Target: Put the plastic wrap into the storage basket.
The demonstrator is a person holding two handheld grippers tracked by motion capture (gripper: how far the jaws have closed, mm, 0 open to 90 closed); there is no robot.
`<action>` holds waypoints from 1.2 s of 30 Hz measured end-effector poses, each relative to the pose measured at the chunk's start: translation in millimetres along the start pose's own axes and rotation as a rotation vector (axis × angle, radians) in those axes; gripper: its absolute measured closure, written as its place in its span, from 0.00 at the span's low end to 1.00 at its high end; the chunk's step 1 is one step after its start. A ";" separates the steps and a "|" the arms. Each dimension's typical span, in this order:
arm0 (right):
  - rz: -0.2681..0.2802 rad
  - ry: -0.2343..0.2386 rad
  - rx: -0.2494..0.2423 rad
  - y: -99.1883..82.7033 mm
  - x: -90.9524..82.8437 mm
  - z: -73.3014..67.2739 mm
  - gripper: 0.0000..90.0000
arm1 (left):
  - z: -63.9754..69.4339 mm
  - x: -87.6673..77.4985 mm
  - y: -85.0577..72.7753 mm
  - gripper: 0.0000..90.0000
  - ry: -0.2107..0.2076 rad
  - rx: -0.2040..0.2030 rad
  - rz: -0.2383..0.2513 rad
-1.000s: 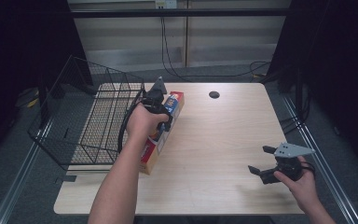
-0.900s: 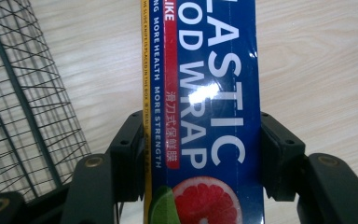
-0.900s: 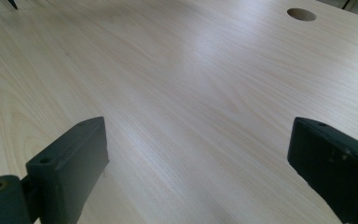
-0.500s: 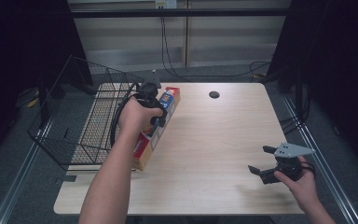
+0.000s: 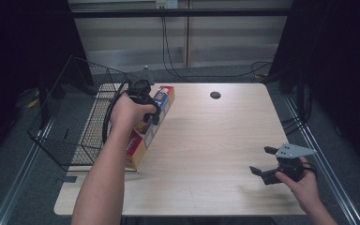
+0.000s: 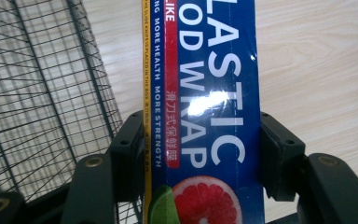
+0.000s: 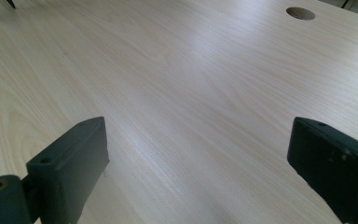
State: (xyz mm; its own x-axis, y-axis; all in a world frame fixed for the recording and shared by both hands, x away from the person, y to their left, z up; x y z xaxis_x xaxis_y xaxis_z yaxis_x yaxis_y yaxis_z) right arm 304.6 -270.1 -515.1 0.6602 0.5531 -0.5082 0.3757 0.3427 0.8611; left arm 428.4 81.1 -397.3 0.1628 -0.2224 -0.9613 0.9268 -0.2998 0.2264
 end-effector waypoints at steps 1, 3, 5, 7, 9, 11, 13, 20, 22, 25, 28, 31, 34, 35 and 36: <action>0.000 0.001 0.001 0.1 0.0 -0.2 0.05 | -1.4 -1.0 -0.2 0.48 0.004 -0.007 0.002; 0.002 -0.001 0.001 0.5 -0.1 0.0 0.05 | -4.2 -4.0 -1.2 0.48 0.004 -0.012 -0.002; 0.001 -0.002 0.001 0.3 0.1 0.1 0.05 | -8.0 -7.5 -1.4 0.48 0.018 -0.019 0.000; 0.000 -0.001 0.001 0.1 0.3 -0.2 0.05 | -10.5 -11.2 -1.3 0.48 0.017 -0.021 -0.004; 0.003 0.000 0.003 0.1 0.7 -0.4 0.05 | -13.2 -16.6 -0.4 0.48 0.017 -0.030 0.000; 0.002 0.000 0.002 -0.1 0.8 -0.3 0.05 | -15.3 -20.3 0.0 0.48 0.025 -0.033 0.002; 0.005 -0.003 0.003 0.2 0.6 0.5 0.05 | -18.0 -24.6 -0.2 0.48 0.028 -0.039 0.000; 0.006 -0.003 0.002 0.2 0.4 0.7 0.05 | -23.3 -29.3 -1.0 0.48 0.030 -0.056 0.009; 0.005 -0.002 0.003 0.1 0.6 0.4 0.05 | -23.7 -30.6 -1.5 0.48 0.030 -0.055 0.003; 0.006 -0.004 0.003 0.3 0.6 0.5 0.05 | -25.1 -33.3 -0.1 0.48 0.030 -0.057 0.010; 0.008 -0.008 0.004 0.6 0.1 1.1 0.05 | -26.3 -36.3 0.0 0.48 0.029 -0.058 0.010; 0.008 0.001 0.005 0.6 -0.6 1.1 0.05 | -27.7 -39.5 0.0 0.48 0.032 -0.065 0.012; 0.008 -0.003 0.002 0.6 -0.6 1.6 0.05 | -29.3 -42.2 0.0 0.48 0.025 -0.068 0.017; 0.007 0.003 0.004 0.7 -0.9 0.8 0.05 | -30.8 -42.9 0.1 0.48 0.029 -0.070 0.020; 0.007 0.003 0.004 0.7 -0.9 0.8 0.05 | -31.9 -43.7 -0.2 0.48 0.031 -0.070 0.019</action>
State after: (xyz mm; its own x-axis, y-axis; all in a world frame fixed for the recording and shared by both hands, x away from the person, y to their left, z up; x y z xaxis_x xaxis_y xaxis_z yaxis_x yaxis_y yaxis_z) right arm 304.7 -270.9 -514.0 0.6609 0.5576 -0.5023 0.3737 0.3359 0.8646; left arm 431.9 120.5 -360.3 0.1905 -0.1980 -0.9615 0.9446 -0.2296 0.2344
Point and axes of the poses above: each handheld gripper's, and its own axes: x roughly forward along the jaws, y roughly out of its top, z roughly to its right, the point moved 10 cm from there along x, roughly forward along the jaws, and after that the axes turned 3 degrees about z, right-handed, at the moved point
